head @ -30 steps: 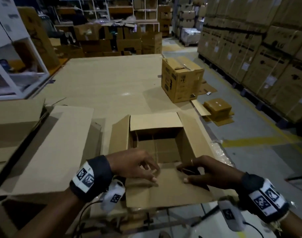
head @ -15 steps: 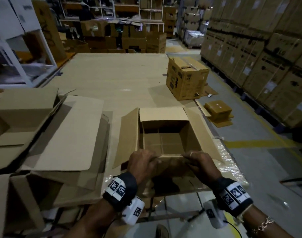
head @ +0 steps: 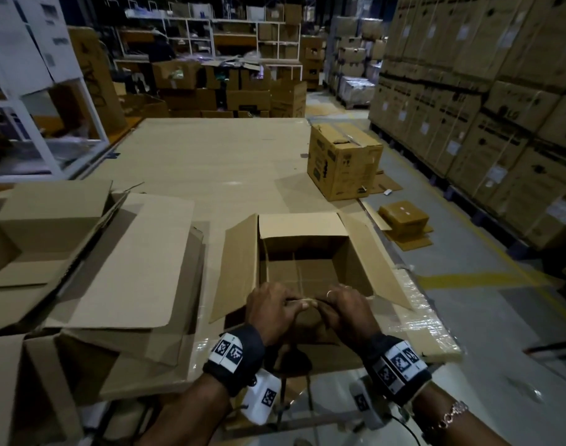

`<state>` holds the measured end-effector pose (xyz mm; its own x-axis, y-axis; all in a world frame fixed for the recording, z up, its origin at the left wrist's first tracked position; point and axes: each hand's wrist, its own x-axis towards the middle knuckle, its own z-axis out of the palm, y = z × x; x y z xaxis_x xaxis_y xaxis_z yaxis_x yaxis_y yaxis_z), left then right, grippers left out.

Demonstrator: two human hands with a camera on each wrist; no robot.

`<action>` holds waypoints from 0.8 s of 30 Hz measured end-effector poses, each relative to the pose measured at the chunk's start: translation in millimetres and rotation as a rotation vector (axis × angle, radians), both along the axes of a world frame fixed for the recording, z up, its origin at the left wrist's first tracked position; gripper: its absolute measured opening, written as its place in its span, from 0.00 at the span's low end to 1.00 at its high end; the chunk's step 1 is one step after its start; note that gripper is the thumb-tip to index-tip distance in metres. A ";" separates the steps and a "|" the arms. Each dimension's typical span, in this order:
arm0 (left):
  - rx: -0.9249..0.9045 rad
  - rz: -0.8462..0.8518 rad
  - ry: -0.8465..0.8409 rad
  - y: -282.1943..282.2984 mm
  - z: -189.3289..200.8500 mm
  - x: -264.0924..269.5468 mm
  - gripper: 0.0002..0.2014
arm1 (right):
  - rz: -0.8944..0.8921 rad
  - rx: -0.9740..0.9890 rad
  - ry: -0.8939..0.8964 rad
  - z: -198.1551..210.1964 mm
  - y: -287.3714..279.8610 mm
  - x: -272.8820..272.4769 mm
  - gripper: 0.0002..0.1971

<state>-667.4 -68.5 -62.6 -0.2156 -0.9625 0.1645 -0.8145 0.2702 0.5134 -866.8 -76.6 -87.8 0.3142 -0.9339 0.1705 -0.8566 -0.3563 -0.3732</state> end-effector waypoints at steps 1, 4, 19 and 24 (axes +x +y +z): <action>0.003 -0.016 0.000 -0.5 1.6 1.1 0.13 | 0.014 0.016 -0.031 2.0 -0.9 -0.9 0.13; 0.075 -0.094 0.004 -4.6 12.1 5.6 0.10 | 0.096 0.085 -0.211 25.2 4.0 -5.4 0.12; -0.007 -0.123 -0.040 -119.1 109.0 10.2 0.09 | 0.162 0.111 -0.337 172.1 -101.6 -6.2 0.08; 0.309 -0.299 -0.296 -142.3 73.6 -8.8 0.14 | 0.148 0.470 0.029 118.1 -131.5 0.7 0.13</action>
